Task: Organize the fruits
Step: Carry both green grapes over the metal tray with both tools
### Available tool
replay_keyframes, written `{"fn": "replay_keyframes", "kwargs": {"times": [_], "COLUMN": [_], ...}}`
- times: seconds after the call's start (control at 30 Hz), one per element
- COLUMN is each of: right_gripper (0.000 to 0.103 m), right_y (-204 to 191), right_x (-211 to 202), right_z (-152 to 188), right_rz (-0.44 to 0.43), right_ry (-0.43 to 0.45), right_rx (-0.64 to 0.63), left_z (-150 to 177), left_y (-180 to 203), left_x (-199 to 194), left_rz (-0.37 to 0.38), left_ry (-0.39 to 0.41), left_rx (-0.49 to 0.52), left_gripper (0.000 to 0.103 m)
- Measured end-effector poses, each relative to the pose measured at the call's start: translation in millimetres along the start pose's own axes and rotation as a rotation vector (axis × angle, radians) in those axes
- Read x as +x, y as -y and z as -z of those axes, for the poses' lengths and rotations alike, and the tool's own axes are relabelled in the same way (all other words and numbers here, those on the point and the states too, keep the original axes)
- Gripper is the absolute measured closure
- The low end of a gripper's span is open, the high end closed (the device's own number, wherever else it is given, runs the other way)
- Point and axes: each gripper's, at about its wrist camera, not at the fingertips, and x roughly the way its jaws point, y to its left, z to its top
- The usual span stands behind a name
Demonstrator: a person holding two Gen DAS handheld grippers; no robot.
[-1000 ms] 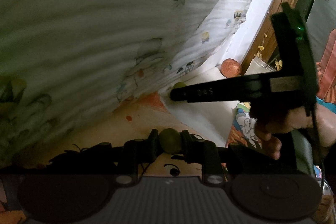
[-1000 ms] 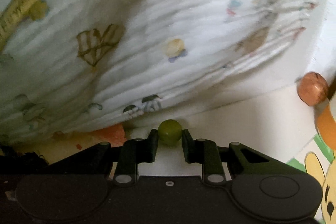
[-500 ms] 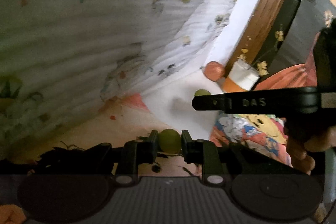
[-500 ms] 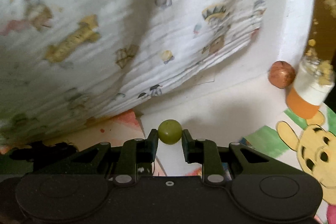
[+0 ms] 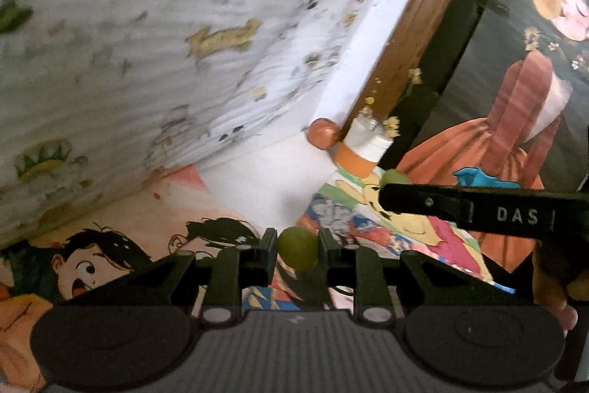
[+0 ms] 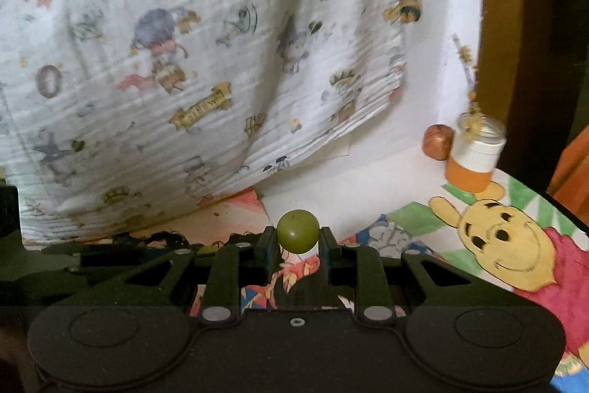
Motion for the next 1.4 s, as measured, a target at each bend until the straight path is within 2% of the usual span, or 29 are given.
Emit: {"fn": "replay_keyframes", "kwargs": {"times": [0.43, 0.67, 1.13, 1.4], "right_gripper": [0.077, 0.077, 0.077, 0.077], "right_y": [9, 22, 29, 28], "right_x": [-90, -124, -163, -174], "right_z": [60, 93, 169, 199], "right_rz": [0.079, 0.138, 0.253, 0.301], "right_ry": [0.065, 0.081, 0.102, 0.097], "right_rx": [0.016, 0.046, 0.091, 0.088], "left_z": [22, 41, 88, 113], "left_y": [63, 95, 129, 147], "left_x": [-49, -61, -65, -62], "left_rz": [0.040, 0.105, 0.223, 0.265], "left_ry": [-0.003, -0.004, -0.107, -0.166], "left_rx": [0.076, 0.105, 0.161, 0.223], "left_gripper": [0.077, 0.077, 0.077, 0.077]}}
